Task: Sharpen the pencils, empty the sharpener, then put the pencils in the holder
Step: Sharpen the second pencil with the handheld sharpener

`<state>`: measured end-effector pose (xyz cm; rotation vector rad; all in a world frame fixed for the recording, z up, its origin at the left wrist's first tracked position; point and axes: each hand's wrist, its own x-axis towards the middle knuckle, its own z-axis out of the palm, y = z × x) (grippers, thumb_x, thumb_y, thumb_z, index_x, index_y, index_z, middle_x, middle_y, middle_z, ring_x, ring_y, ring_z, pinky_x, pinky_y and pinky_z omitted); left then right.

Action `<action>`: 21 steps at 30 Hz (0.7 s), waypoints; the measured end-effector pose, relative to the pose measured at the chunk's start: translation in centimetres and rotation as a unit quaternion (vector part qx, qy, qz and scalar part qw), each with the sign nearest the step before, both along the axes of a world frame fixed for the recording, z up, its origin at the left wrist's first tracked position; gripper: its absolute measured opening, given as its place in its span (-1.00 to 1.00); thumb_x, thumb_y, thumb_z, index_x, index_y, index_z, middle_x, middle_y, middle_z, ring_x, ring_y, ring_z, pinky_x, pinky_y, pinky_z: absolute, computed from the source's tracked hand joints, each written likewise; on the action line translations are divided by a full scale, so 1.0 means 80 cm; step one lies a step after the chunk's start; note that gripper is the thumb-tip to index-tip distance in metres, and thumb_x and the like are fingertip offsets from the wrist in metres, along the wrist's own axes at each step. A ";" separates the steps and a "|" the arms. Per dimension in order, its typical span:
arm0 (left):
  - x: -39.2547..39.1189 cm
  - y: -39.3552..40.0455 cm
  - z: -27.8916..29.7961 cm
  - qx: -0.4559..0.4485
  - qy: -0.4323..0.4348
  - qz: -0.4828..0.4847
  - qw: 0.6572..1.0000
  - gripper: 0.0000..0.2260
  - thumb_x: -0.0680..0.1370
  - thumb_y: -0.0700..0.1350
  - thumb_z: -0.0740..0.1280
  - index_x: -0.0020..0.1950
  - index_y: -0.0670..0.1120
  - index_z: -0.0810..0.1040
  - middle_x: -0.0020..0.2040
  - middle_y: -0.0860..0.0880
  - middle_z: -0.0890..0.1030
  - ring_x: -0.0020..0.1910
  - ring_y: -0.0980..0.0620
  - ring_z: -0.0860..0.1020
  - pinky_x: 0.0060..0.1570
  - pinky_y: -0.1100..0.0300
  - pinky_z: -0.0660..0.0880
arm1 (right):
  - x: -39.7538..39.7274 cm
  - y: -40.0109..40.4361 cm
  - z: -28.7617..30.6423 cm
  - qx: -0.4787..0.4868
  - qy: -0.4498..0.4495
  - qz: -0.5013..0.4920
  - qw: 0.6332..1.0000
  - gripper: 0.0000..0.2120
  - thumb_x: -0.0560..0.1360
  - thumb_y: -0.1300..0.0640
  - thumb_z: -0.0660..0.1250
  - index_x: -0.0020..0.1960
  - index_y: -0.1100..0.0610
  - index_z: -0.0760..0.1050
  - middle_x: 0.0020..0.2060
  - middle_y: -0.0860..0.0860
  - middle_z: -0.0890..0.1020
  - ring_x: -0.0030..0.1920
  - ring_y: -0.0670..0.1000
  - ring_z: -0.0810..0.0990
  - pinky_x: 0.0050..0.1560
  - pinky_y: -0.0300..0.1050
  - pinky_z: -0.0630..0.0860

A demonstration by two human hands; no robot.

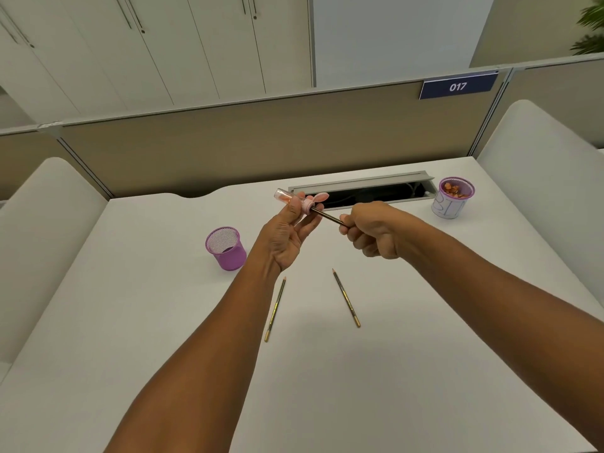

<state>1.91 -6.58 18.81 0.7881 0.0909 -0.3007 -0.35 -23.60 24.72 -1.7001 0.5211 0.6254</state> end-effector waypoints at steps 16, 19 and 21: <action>-0.008 -0.011 0.007 0.000 0.039 0.018 0.999 -0.80 0.60 -0.14 0.33 0.14 -0.24 0.55 -0.04 -0.16 0.73 -0.05 -0.07 0.72 -0.12 0.11 0.66 | -0.029 0.006 -0.033 -0.502 -0.424 0.100 0.747 -0.72 0.54 0.08 0.20 -0.35 0.05 0.35 -0.43 -0.02 0.45 -0.43 0.03 0.33 -0.44 -0.18 0.11; -0.012 -0.005 0.005 0.004 0.004 -0.010 1.000 -0.68 0.52 -0.09 0.37 0.21 -0.20 0.49 0.04 -0.16 0.72 0.03 -0.06 0.70 -0.09 0.16 0.64 | -0.019 0.012 -0.008 -0.207 -0.170 0.054 0.962 -0.70 0.53 0.10 0.17 -0.36 0.07 0.42 -0.45 -0.02 0.42 -0.47 -0.01 0.34 -0.48 -0.18 0.24; -0.013 0.001 0.003 0.006 -0.010 -0.021 1.000 -0.73 0.58 -0.10 0.32 0.23 -0.19 0.49 0.08 -0.15 0.71 0.06 -0.06 0.69 -0.09 0.17 0.63 | -0.012 0.004 0.003 0.009 -0.015 0.014 1.000 -0.68 0.59 0.08 0.13 -0.29 0.13 0.45 -0.54 -0.04 0.35 -0.59 -0.09 0.19 -0.64 -0.26 0.14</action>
